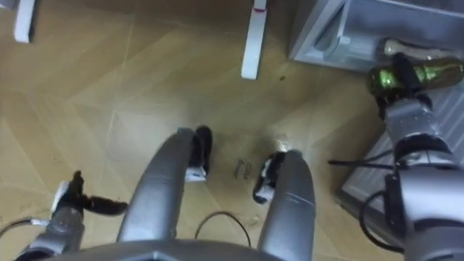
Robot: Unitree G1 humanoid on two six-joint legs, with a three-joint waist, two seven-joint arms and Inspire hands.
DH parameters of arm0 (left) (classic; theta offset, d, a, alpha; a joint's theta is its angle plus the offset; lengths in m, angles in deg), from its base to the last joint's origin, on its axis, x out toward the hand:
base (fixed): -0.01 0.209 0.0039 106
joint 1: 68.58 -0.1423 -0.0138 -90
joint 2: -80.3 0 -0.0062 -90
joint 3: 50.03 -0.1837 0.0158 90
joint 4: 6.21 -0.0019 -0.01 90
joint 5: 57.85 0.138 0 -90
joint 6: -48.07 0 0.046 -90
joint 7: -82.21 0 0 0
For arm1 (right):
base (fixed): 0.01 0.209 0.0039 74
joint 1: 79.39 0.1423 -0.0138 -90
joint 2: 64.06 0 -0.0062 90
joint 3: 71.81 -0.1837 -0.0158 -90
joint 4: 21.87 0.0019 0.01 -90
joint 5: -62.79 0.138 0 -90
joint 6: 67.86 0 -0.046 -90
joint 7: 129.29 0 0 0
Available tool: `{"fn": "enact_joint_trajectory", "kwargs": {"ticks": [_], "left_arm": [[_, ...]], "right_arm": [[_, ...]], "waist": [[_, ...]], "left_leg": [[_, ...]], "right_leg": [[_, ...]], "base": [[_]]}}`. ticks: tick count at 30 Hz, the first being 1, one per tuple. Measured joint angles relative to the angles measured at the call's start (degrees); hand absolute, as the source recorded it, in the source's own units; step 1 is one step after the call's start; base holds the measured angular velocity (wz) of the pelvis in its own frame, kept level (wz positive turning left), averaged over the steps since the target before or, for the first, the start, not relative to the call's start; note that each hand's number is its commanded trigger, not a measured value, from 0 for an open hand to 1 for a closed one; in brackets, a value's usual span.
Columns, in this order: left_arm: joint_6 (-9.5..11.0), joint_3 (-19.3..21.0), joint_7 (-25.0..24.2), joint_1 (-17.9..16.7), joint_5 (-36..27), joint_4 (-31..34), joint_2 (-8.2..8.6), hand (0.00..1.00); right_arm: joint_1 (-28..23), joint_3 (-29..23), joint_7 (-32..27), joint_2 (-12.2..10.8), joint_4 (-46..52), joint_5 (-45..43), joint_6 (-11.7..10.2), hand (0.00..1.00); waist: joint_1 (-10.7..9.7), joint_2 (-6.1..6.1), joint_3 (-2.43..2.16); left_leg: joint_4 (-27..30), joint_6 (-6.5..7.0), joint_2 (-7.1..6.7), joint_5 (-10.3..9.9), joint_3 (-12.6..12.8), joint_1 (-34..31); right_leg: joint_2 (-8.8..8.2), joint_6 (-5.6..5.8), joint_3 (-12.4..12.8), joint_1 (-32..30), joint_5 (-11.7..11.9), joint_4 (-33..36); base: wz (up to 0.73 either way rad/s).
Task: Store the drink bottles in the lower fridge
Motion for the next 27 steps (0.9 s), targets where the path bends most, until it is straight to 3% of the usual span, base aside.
{"fn": "enact_joint_trajectory", "kwargs": {"ticks": [5, 9, 17, 25, 26, 27], "left_arm": [[-1.09, -0.58, 0.87, -0.17, 0.25, 2.66, -0.14, 0.0], [-1.24, -0.74, 0.81, -0.23, -0.56, 3.81, -0.44, 0.0], [-1.37, -1.07, 0.82, -1.95, -2.74, 7.75, -2.45, 0.0], [-1.54, -1.75, 0.15, -4.6, -4.16, 7.6, -2.58, 0.0], [-1.52, -1.77, -0.35, -5.03, -4.45, 7.64, -2.68, 0.0], [-1.46, -1.91, -0.48, -5.3, -4.48, 7.66, -2.78, 0.0]], "right_arm": [[2.17, 1.83, -1.26, 2.61, -0.04, -2.54, 0.0, 1.0], [2.67, 2.5, -1.29, 3.25, 1.31, -3.66, 0.0, 1.0], [4.05, 4.8, -5.33, 3.84, 4.56, -3.75, 0.03, 1.0], [4.35, 6.48, -6.33, 5.6, 4.98, -3.72, 0.02, 1.0], [4.35, 6.65, -6.32, 5.6, 4.98, -3.75, 0.02, 0.98], [4.35, 7.04, -6.32, 5.6, 4.98, -3.86, 0.02, 0.66]], "waist": [[-0.02, -0.2, 0.03], [-0.15, -0.25, 0.05], [-0.27, -1.5, 0.04], [0.15, -1.62, 0.07], [0.27, -1.62, 0.07], [0.3, -1.62, 0.07]], "left_leg": [[6.14, 0.91, -0.53, -2.16, 0.8, -4.05], [10.39, 1.29, -0.3, -3.97, 0.67, -5.76], [18.7, 1.98, 0.26, -9.12, 0.68, -6.45], [19.6, 2.41, -0.14, -10.12, 1.31, -6.19], [19.6, 2.4, -0.14, -10.15, 1.37, -6.15], [19.6, 2.39, -0.13, -10.16, 1.37, -6.15]], "right_leg": [[-1.3, 0.68, 1.93, -4.34, -2.28, 6.5], [-2.25, 0.48, 1.65, -5.35, -4.05, 10.04], [-2.25, 1.88, 3.23, -5.17, -7.86, 16.41], [-2.36, 2.93, 4.3, -5.12, -8.49, 17.14], [-2.41, 3.03, 4.32, -5.12, -8.5, 17.16], [-2.4, 3.03, 4.32, -5.11, -8.49, 17.16]], "base": [[0.03], [0.04], [-0.05], [0.0], [0.0], [0.0]]}}
